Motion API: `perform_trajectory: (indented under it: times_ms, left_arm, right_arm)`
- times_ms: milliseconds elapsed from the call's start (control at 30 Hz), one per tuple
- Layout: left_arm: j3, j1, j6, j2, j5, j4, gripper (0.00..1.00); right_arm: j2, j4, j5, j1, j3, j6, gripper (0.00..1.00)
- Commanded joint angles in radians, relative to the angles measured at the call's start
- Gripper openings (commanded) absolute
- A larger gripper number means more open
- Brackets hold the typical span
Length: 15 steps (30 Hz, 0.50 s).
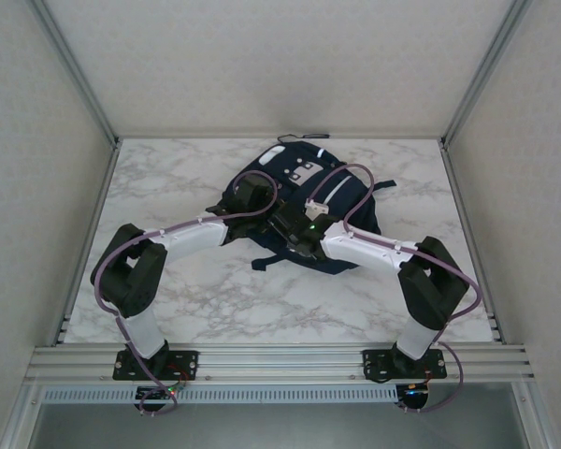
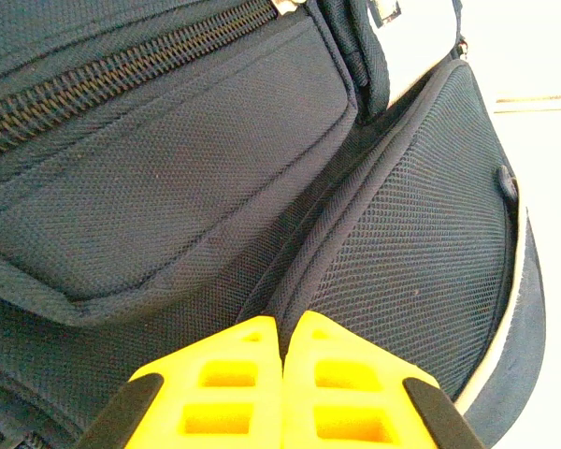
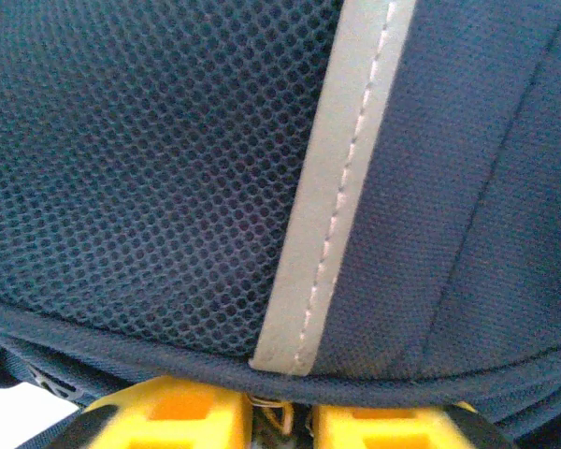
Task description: Pack books, pencil case, and school supplies into a backpack
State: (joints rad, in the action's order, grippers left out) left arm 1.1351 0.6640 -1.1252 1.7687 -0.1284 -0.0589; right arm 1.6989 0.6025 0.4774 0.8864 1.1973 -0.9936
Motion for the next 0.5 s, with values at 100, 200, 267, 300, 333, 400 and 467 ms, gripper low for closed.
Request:
perform_trajectory:
  times_ms: [100,200,267,300,333,400,467]
  left_arm:
    - [0.021,-0.029,0.022,-0.029,0.050,0.008,0.00]
    - [0.033,-0.049,0.033,-0.005,0.047,0.011,0.00]
    - [0.044,-0.062,0.042,0.008,0.046,0.016,0.00]
    - [0.050,-0.067,0.046,0.014,0.046,0.019,0.00]
    - [0.057,-0.070,0.052,0.018,0.046,0.022,0.00]
    - [0.071,-0.077,0.063,0.028,0.048,0.028,0.00]
    - [0.090,-0.084,0.082,0.038,0.054,0.044,0.00]
  right_arm:
    - [-0.076,-0.039,0.001,-0.017,-0.039,0.166,0.00]
    - [-0.097,-0.004,-0.083,-0.044,-0.058,0.250,0.00]
    - [-0.112,0.012,-0.183,-0.079,-0.075,0.318,0.00]
    - [-0.115,0.030,-0.233,-0.101,-0.081,0.354,0.00]
    - [-0.114,0.049,-0.276,-0.121,-0.086,0.385,0.00]
    - [-0.109,0.084,-0.347,-0.165,-0.093,0.452,0.00]
    - [-0.101,0.115,-0.410,-0.205,-0.094,0.493,0.00]
